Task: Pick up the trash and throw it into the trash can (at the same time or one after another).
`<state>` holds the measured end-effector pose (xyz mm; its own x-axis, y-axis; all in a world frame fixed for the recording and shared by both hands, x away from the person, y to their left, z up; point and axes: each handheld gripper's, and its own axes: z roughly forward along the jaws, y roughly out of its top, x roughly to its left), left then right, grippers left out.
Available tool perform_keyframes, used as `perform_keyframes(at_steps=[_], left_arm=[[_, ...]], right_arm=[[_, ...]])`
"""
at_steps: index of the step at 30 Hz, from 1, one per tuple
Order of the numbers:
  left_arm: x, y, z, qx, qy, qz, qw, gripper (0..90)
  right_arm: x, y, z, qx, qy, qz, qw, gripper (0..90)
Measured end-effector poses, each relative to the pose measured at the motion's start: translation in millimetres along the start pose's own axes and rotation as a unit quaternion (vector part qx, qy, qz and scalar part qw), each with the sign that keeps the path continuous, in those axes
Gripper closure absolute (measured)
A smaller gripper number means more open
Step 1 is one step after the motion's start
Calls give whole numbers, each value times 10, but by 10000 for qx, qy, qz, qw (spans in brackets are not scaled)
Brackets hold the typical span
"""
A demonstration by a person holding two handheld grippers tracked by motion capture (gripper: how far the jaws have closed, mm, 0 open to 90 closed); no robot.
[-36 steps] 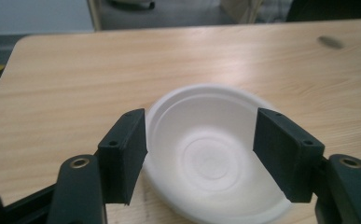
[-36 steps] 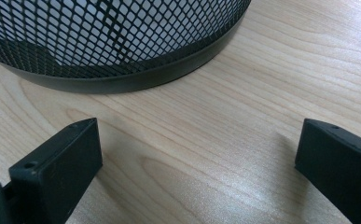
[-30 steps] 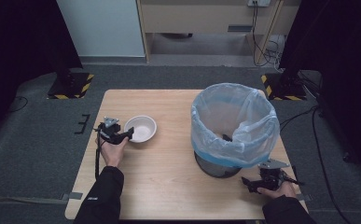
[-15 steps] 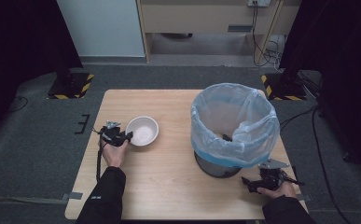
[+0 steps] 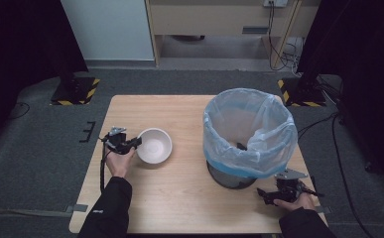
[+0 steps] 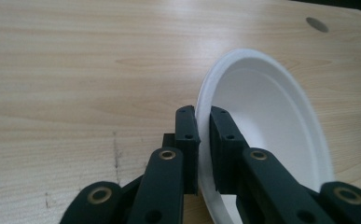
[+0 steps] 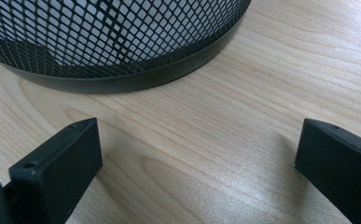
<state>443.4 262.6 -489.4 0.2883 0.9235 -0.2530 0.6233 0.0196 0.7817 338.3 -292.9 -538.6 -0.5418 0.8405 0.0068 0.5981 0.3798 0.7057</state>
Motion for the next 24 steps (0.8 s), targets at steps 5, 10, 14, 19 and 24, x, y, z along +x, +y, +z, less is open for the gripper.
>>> perform_keyframes(at_steps=[5, 10, 14, 19, 24], left_arm=[[-103, 102, -159, -169, -136, 271, 9994, 834], [-180, 179, -372, -489, -197, 444, 9976, 835], [-244, 260, -532, -833, -219, 502, 9950, 834], [-375, 338, -642, -1112, -349, 633, 9912, 835], [-495, 433, -782, -1443, -486, 725, 9857, 835]], right_arm=[[0, 0, 0, 0, 0, -2, 10000, 8], [0, 0, 0, 0, -1, -2, 10000, 8], [2, 0, 0, 0, 0, -1, 10000, 8], [2, 0, 0, 0, 1, -4, 10000, 8], [4, 0, 1, -4, 4, 3, 10000, 8]])
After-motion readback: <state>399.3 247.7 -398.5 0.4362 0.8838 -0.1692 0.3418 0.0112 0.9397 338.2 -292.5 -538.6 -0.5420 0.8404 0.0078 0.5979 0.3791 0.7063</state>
